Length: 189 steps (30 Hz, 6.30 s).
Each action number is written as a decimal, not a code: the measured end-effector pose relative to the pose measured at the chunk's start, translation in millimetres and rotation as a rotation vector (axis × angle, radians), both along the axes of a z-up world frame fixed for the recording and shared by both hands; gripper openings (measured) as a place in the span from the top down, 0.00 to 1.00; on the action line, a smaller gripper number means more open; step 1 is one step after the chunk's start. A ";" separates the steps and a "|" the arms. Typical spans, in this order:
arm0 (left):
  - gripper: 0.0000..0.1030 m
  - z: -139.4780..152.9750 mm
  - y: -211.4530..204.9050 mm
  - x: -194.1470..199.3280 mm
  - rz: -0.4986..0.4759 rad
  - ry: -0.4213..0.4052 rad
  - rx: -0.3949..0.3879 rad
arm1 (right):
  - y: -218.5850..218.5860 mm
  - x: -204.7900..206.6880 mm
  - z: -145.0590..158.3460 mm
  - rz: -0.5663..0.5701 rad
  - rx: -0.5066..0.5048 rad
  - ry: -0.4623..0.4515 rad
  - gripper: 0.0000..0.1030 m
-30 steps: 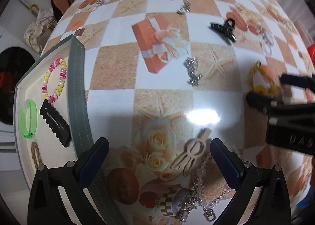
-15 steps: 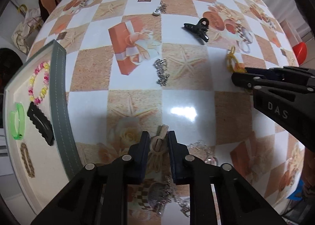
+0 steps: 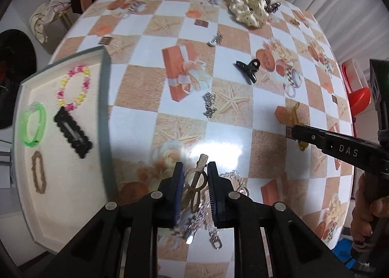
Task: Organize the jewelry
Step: 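Grasp the cream bunny hair clip with the left tool while the right tool grasps the yellow hair tie, then carry the hair clip and yellow hair tie into the white tray and release them, then move both tools back over the table toward the silver pieces, then grasp the silver star hair pin with the left tool while the right tool grasps the clear beaded bracelet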
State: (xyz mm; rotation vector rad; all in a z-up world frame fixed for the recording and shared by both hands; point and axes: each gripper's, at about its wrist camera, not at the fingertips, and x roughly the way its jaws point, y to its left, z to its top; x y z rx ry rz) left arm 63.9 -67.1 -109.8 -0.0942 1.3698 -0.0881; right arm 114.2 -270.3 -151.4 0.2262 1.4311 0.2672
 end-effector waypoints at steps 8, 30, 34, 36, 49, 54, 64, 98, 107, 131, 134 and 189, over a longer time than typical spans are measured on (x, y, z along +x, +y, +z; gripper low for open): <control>0.76 27.7 32.5 -24.7 0.077 -0.008 0.015 | 8.2 -6.5 20.9 0.005 0.044 0.009 0.81; 0.76 17.6 191.1 -77.2 0.169 0.036 0.044 | 178.2 -44.1 62.0 0.171 0.116 -0.019 0.81; 0.76 5.3 208.7 -85.0 0.162 0.056 0.045 | 208.6 -56.7 57.4 0.190 0.111 -0.004 0.81; 0.76 -1.1 215.7 -87.8 0.159 0.066 0.049 | 223.3 -64.2 54.3 0.207 0.105 0.003 0.81; 0.76 -35.7 229.1 -91.6 0.095 0.109 0.097 | 282.6 -91.3 7.9 0.268 0.047 0.092 0.81; 0.76 -44.0 226.3 -92.0 0.086 0.119 0.111 | 292.4 -97.1 -7.9 0.276 0.011 0.120 0.81; 0.76 -45.2 224.0 -93.6 0.078 0.119 0.123 | 301.9 -101.3 -17.1 0.275 -0.018 0.116 0.78; 0.00 12.7 192.7 -92.7 -0.009 -0.010 0.193 | 171.2 -112.6 53.3 -0.077 0.026 0.031 0.31; 0.00 22.1 158.5 -88.9 -0.085 -0.034 0.179 | 121.9 -129.0 30.2 -0.156 -0.085 0.081 0.23; 0.00 6.6 66.9 -68.7 -0.222 0.000 0.179 | 114.3 -78.4 -27.3 -0.055 -0.317 0.044 0.23; 0.00 2.2 55.4 -66.0 -0.242 0.007 0.175 | 115.8 -76.3 -27.1 -0.028 -0.331 0.022 0.23; 0.79 2.0 5.5 -66.4 -0.312 0.071 -0.044 | 9.5 -79.4 9.9 -0.192 -0.152 0.019 0.81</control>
